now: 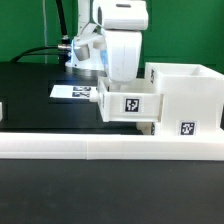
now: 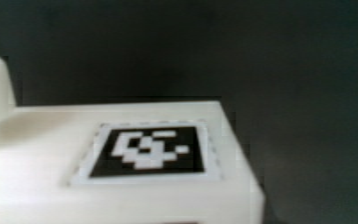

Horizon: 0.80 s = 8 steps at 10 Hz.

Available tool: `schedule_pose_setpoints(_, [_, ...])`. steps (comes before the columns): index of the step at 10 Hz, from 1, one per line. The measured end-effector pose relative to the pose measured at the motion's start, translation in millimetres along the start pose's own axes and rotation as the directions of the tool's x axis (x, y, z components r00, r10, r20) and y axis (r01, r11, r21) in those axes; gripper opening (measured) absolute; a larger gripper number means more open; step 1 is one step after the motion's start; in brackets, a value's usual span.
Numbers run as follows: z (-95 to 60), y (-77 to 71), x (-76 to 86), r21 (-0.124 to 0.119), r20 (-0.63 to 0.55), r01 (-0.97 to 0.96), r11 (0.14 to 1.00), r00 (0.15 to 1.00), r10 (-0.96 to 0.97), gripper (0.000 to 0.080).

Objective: Assemble drawer

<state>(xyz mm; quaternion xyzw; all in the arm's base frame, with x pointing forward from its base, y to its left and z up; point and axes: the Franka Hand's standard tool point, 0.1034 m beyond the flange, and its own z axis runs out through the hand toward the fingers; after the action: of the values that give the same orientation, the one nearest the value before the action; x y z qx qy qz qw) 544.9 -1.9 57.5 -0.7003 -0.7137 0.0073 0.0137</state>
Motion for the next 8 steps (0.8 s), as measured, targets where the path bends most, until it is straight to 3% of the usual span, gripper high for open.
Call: schedule_pose_setpoints(8, [1.3,0.9,2.5,0.001,0.000,-0.010,1.000,1.000,0.010,0.0042])
